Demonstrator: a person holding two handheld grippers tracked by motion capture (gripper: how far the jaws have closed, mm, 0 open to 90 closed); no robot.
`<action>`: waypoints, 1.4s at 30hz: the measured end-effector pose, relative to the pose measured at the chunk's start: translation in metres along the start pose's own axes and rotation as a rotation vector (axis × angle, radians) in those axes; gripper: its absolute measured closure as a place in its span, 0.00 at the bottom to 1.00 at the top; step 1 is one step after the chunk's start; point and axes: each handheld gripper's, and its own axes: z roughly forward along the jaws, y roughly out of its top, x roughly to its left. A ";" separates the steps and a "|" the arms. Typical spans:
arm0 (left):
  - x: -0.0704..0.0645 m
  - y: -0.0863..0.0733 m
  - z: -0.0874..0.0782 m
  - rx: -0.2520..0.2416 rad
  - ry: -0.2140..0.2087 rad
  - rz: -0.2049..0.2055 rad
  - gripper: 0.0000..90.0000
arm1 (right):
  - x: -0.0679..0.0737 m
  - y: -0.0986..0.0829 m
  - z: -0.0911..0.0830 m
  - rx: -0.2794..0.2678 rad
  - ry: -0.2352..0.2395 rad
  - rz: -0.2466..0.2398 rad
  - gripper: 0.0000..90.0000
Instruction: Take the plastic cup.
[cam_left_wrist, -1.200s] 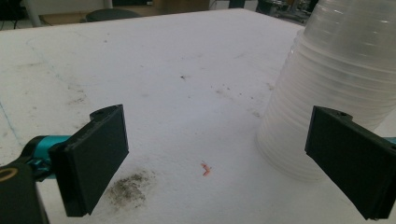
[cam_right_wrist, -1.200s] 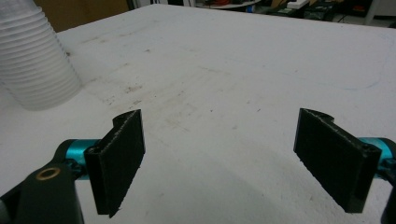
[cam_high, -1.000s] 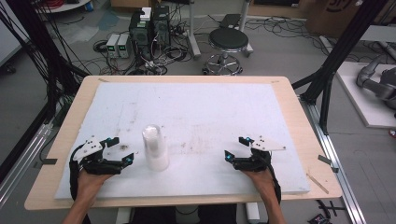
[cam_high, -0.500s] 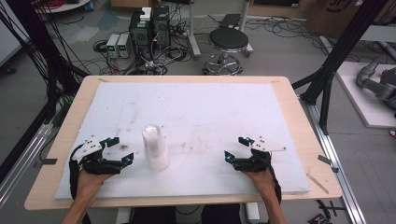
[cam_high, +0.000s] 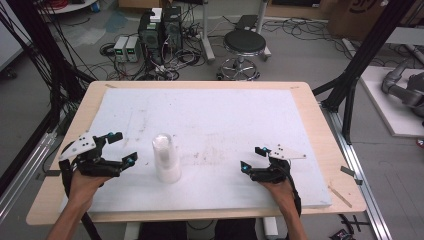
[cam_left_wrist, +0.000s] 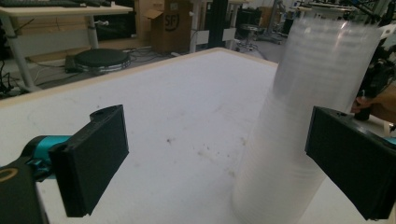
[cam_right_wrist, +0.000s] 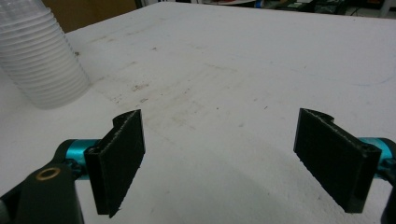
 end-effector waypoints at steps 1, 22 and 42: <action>0.000 0.000 0.000 0.000 0.000 0.000 0.07 | 0.000 0.000 0.000 0.000 0.000 0.000 0.18; -0.011 0.075 0.040 0.142 -0.304 0.156 0.07 | -0.001 0.000 0.000 -0.003 0.014 0.005 0.18; -0.026 0.078 0.086 0.453 -0.447 0.310 0.11 | -0.001 0.000 0.001 0.007 0.013 0.007 0.18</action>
